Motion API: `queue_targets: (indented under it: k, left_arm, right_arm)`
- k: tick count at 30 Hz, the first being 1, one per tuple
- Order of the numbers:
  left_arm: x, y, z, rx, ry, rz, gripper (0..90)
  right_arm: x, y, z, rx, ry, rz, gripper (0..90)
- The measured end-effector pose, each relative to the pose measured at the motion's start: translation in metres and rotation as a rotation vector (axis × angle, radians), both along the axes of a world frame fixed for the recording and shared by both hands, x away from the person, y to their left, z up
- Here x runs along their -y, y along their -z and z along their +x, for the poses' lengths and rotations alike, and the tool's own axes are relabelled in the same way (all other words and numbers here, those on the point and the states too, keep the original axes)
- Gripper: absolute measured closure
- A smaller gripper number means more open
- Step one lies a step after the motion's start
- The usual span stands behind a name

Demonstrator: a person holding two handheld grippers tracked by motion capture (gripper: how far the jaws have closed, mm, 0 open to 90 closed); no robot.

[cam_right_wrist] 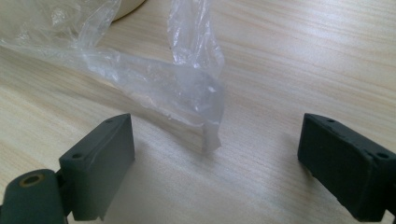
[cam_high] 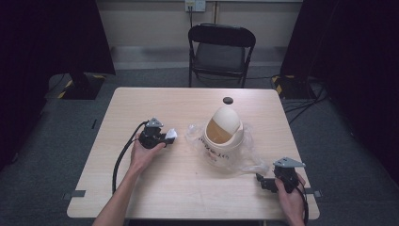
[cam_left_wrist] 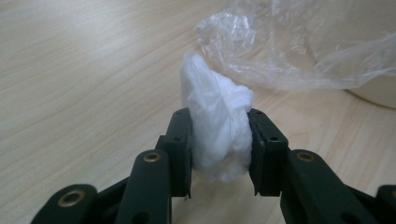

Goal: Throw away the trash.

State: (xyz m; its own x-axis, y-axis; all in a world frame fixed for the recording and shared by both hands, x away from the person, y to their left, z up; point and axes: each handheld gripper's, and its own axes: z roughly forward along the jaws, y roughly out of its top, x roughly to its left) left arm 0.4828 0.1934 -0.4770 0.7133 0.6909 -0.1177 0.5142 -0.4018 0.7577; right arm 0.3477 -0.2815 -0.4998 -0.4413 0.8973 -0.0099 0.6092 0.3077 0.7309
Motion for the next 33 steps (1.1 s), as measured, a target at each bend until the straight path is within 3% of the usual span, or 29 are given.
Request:
queue_targets:
  k: [5, 13, 14, 22, 27, 33]
  left_arm:
    - [0.002, -0.007, -0.005, 0.015, 0.011, -0.04, 64.9]
    - [0.003, -0.019, -0.016, 0.048, 0.029, -0.054, 64.9]
    - [0.003, -0.019, -0.018, 0.05, 0.024, -0.078, 64.9]
    - [-0.002, -0.023, -0.026, 0.045, 0.021, -0.12, 64.8]
    - [0.0, -0.029, -0.03, 0.055, 0.04, -0.127, 64.8]
    - [0.001, -0.038, -0.037, 0.072, 0.051, -0.184, 64.6]
  right_arm:
    - [0.0, 0.0, 0.0, 0.0, 0.0, 0.0, 10.3]
    - [0.0, 0.0, 0.0, 0.0, 0.001, 0.0, 10.2]
    - [0.0, 0.0, 0.0, -0.003, 0.002, 0.001, 10.3]
    - [0.0, 0.0, 0.0, -0.003, 0.003, 0.001, 10.2]
    - [0.0, 0.0, 0.0, -0.003, 0.003, 0.001, 10.2]
    - [0.0, 0.0, 0.0, 0.0, 0.0, 0.0, 10.3]
